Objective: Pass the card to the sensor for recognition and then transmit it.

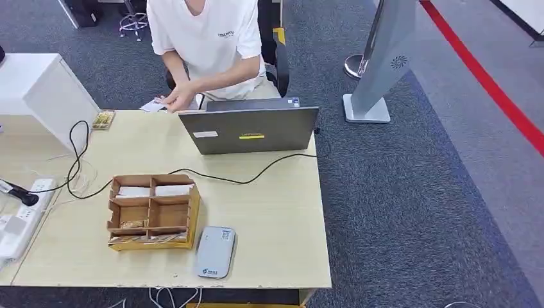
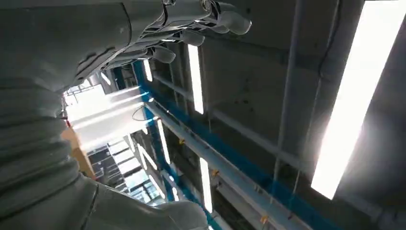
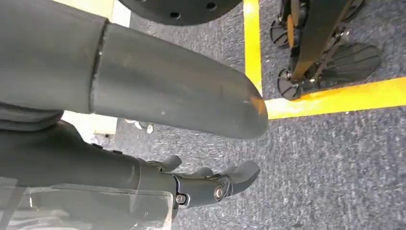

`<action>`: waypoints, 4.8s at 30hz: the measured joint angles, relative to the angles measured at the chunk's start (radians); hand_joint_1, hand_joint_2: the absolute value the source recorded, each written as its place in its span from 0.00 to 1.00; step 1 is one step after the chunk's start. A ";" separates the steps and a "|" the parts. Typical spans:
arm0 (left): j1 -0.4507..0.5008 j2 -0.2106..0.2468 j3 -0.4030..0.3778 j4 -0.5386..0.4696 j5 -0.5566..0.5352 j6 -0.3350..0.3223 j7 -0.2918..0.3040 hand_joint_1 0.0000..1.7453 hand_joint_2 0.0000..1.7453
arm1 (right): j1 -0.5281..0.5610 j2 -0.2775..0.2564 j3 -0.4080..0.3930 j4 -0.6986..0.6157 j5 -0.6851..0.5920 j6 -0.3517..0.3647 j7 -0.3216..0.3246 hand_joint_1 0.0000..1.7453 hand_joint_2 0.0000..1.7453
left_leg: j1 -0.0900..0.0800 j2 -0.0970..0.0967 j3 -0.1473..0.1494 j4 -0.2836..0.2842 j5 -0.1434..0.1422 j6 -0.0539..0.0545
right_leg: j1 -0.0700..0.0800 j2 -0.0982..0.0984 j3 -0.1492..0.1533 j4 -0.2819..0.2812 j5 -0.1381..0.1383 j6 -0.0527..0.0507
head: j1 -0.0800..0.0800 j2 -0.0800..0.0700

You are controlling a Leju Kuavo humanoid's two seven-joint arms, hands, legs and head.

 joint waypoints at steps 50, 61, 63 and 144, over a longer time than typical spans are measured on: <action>-0.806 0.535 -0.029 1.588 -0.639 -0.007 0.565 0.00 1.00 | -0.020 -0.005 0.023 0.000 0.127 0.043 0.032 0.00 0.00 | 0.001 0.000 -0.006 0.000 0.011 -0.004 | 0.000 0.002 -0.007 0.001 0.008 -0.004 | -0.003 0.000; -0.821 0.533 -0.078 1.624 -0.687 -0.007 0.607 0.00 1.00 | -0.019 -0.005 0.030 0.000 0.146 0.053 0.037 0.00 0.00 | 0.001 0.000 -0.006 0.000 0.011 -0.004 | 0.000 0.001 -0.007 0.001 0.008 -0.004 | -0.003 0.000; -0.822 0.533 -0.083 1.629 -0.688 -0.007 0.609 0.00 1.00 | -0.019 -0.005 0.031 0.000 0.146 0.053 0.035 0.00 0.00 | 0.001 0.000 -0.006 0.000 0.011 -0.004 | 0.000 0.001 -0.007 0.001 0.008 -0.004 | -0.003 0.000; -0.774 0.515 -0.160 1.564 -0.655 -0.070 0.601 1.00 1.00 | -0.017 -0.002 0.032 0.003 0.169 0.052 0.048 0.00 0.00 | 0.001 -0.001 -0.007 0.000 0.011 -0.004 | 0.000 0.001 -0.007 0.001 0.008 -0.004 | -0.003 0.000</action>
